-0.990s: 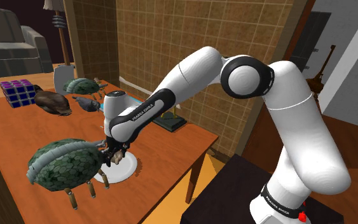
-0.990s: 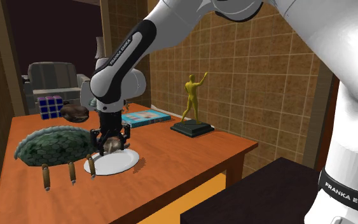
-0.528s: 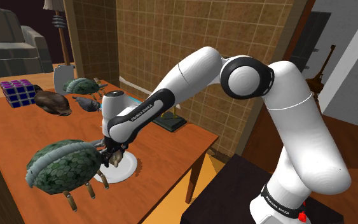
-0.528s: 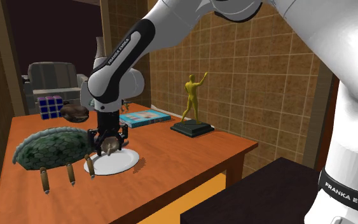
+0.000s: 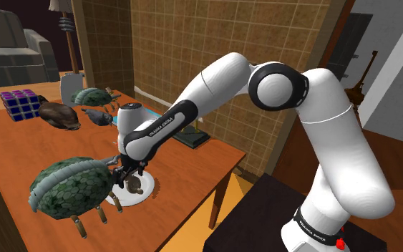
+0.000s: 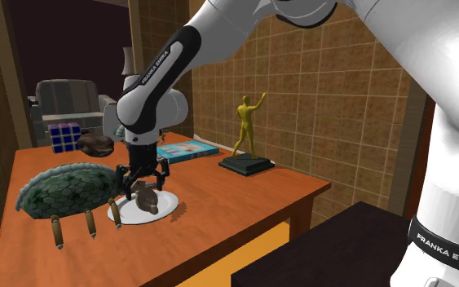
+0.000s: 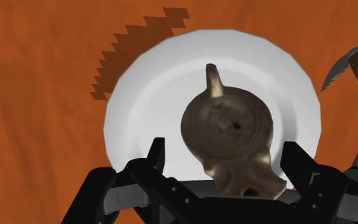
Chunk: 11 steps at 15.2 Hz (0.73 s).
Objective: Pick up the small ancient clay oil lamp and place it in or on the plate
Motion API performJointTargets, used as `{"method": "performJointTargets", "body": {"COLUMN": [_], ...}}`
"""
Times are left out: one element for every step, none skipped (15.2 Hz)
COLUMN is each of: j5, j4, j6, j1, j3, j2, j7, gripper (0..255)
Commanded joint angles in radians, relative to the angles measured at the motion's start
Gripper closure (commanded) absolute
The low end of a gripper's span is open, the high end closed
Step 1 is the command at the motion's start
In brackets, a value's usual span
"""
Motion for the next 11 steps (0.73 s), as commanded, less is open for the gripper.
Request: {"method": "performJointTargets", "body": {"j5": [0.004,0.007,0.010,0.010,0.010,0.010,0.010,0.010,0.010,0.010,0.010], "j4": [-0.005,-0.010,-0.012,-0.012,-0.012,-0.012,-0.012,-0.012,-0.012,-0.012,-0.012], "j6": [-0.034,-0.055,-0.072,-0.072,-0.071,-0.072,-0.072,-0.072,-0.072,-0.072,-0.072], "j1": [-0.003,-0.006,-0.008,-0.008,-0.008,-0.008,-0.008,-0.008,-0.008,-0.008,-0.008], "j3": [0.004,0.006,0.009,0.009,0.009,0.009,0.009,0.009,0.009,0.009,0.009], "j2": [-0.033,-0.057,-0.076,-0.076,-0.077,-0.076,-0.076,-0.076,-0.076,-0.076,-0.076], "j7": [-0.002,-0.004,-0.006,-0.006,-0.006,-0.006,-0.006,-0.006,-0.006,-0.006,-0.006], "gripper": [0,0,0,0,0,0,0,0,0,0,0]}}
